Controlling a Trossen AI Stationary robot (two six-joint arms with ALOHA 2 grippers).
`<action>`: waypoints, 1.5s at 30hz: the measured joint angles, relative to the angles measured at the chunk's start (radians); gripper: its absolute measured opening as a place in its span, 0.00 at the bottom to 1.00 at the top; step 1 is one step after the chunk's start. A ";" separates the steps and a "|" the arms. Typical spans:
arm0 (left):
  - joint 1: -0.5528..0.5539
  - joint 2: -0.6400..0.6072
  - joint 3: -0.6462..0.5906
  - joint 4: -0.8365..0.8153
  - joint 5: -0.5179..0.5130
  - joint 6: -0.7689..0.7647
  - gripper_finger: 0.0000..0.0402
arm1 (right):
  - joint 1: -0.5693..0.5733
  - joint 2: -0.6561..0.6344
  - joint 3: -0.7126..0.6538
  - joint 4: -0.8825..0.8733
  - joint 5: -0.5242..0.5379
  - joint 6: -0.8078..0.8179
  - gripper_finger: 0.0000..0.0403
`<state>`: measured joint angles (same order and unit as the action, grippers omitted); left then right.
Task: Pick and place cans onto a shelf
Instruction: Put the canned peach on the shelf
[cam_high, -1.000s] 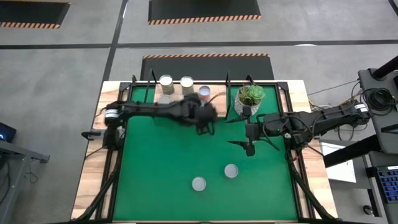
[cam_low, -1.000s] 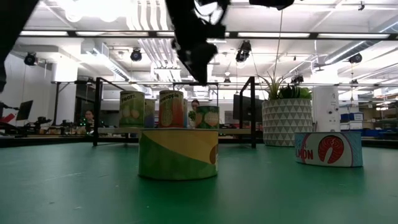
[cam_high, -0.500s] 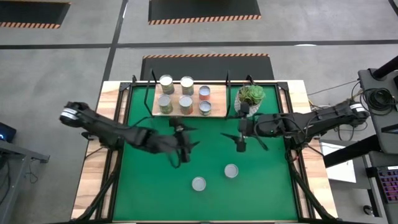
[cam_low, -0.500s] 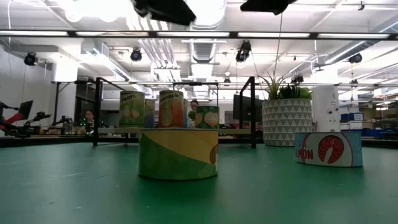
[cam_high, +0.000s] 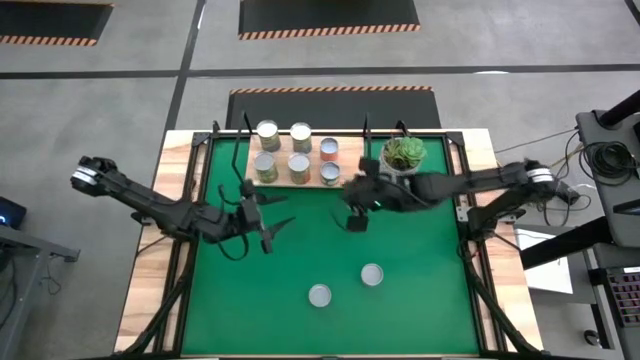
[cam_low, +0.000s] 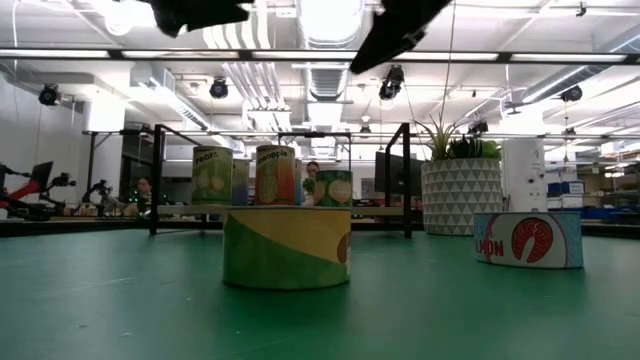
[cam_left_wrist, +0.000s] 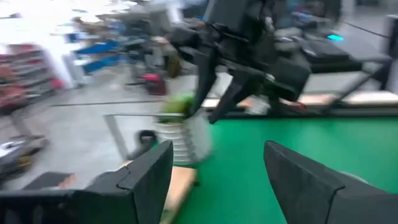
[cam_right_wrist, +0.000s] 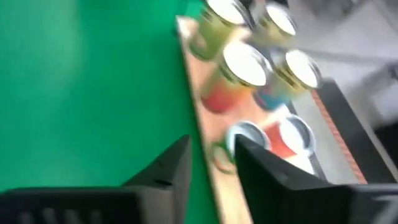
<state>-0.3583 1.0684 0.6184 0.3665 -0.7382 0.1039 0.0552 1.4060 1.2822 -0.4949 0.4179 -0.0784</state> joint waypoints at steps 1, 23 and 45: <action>0.000 -0.010 -0.011 0.021 -0.031 0.007 0.58 | -0.024 0.031 0.051 -0.054 -0.002 0.005 0.24; -0.025 -0.142 -0.072 0.048 -0.216 0.098 0.07 | -0.387 0.608 0.636 -0.550 -0.356 -0.066 0.03; -0.027 -0.137 -0.071 0.036 -0.216 0.022 0.05 | -0.387 0.642 0.662 -0.522 -0.370 0.043 0.03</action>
<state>-0.3855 0.9311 0.5470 0.4023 -0.9539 0.1259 -0.3317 2.0480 1.9437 -1.0167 0.0476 -0.0357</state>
